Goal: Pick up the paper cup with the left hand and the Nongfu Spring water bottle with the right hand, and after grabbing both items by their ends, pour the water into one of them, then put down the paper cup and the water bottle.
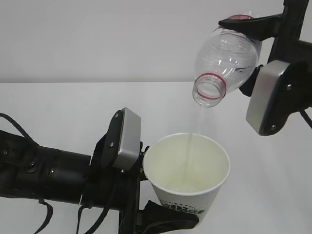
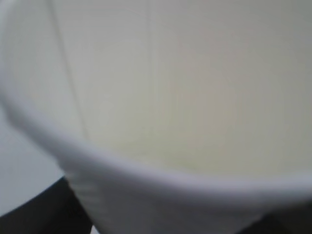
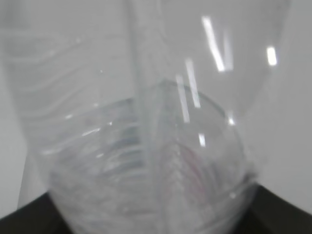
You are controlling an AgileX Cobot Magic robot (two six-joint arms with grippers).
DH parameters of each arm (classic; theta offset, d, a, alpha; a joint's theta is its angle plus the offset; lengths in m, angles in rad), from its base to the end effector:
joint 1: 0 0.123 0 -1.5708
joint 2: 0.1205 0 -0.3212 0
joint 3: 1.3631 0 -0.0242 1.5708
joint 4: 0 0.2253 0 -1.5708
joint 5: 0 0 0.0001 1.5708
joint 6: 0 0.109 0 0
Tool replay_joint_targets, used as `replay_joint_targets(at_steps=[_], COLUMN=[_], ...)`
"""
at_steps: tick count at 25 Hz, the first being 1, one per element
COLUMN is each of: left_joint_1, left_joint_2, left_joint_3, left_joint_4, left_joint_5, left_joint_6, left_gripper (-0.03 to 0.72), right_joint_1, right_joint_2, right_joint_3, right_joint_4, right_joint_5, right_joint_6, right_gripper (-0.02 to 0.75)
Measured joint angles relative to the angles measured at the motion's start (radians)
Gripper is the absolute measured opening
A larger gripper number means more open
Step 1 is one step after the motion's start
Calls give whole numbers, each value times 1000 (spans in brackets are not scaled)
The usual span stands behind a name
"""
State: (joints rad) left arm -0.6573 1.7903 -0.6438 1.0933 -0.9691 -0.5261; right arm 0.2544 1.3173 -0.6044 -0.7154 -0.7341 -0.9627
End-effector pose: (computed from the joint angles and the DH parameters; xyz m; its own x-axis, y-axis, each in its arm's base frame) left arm 0.1925 -0.2493 0.2075 -0.0623 0.3057 -0.9501 0.9975 0.0510 -0.0490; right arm 0.2319 0.1098 0.3262 0.6498 -0.7586 -0.0473 -0.0497 0.0197 -0.9986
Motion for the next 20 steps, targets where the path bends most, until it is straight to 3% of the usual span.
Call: replay_joint_targets(at_steps=[20], left_joint_1=[0], left_joint_2=[0], left_joint_3=[0], left_joint_4=[-32], left_joint_5=[7], left_joint_6=[-2], left_gripper=[533], right_joint_1=[0], right_joint_2=[0], right_joint_3=[0], right_joint_4=[2], right_joint_5=[-8], right_joint_6=[-3], right_gripper=[463])
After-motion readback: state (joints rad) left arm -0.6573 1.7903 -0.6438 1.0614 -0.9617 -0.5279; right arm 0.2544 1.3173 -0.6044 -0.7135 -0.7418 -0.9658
